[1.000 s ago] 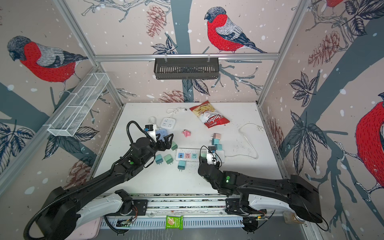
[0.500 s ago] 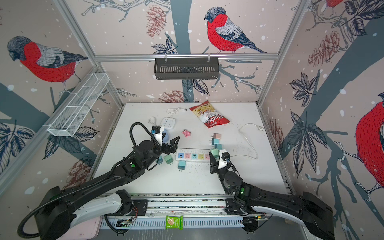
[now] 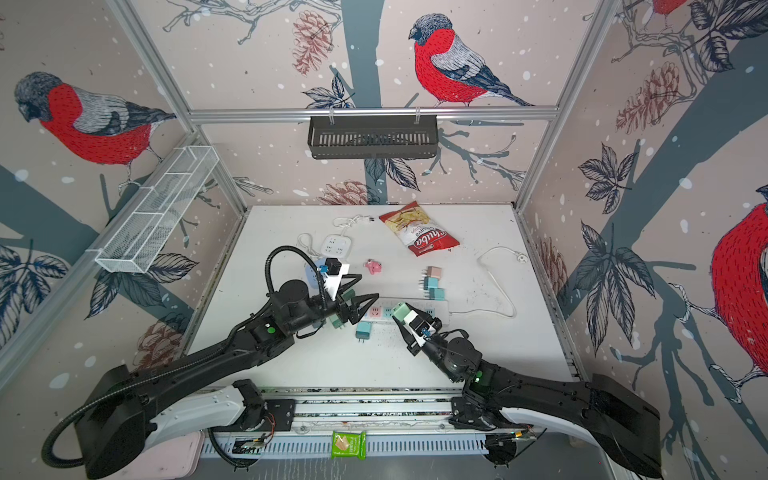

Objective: Insert the plug
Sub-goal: 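Lift the green adapter toward the left gripper and close the left gripper on it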

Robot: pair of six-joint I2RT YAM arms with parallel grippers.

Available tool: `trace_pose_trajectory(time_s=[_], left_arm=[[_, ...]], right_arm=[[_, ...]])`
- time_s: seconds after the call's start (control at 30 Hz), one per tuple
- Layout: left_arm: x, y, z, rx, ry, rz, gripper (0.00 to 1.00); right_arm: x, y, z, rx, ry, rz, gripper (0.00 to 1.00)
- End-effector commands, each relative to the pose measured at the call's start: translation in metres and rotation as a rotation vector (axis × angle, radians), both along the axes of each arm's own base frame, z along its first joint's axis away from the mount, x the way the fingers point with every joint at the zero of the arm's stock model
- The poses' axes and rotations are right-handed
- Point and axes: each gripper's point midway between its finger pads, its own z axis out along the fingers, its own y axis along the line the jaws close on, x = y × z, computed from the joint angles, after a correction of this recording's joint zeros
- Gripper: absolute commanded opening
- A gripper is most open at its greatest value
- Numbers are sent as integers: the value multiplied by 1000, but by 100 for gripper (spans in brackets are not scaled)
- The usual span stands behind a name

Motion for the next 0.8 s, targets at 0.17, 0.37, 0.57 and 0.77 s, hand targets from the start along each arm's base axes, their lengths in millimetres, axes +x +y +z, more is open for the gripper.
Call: trace_pose_trajectory(time_s=[0.17,0.37,0.57,0.77], left_arm=[[-18,-33,3,10,-2,-189,77],[-31,-45,3,28,-12,-254,76],[-37,-47,5,26,-24,-276,75],[-44,-53,4,33,-19,-321,72]], right_arm=[[-12,7,27,-14,-164,31,2],[-20,10,29,-30,-202,52,2],[-22,12,28,-47,-229,47,2],[-21,13,33,-59,-266,24,2]])
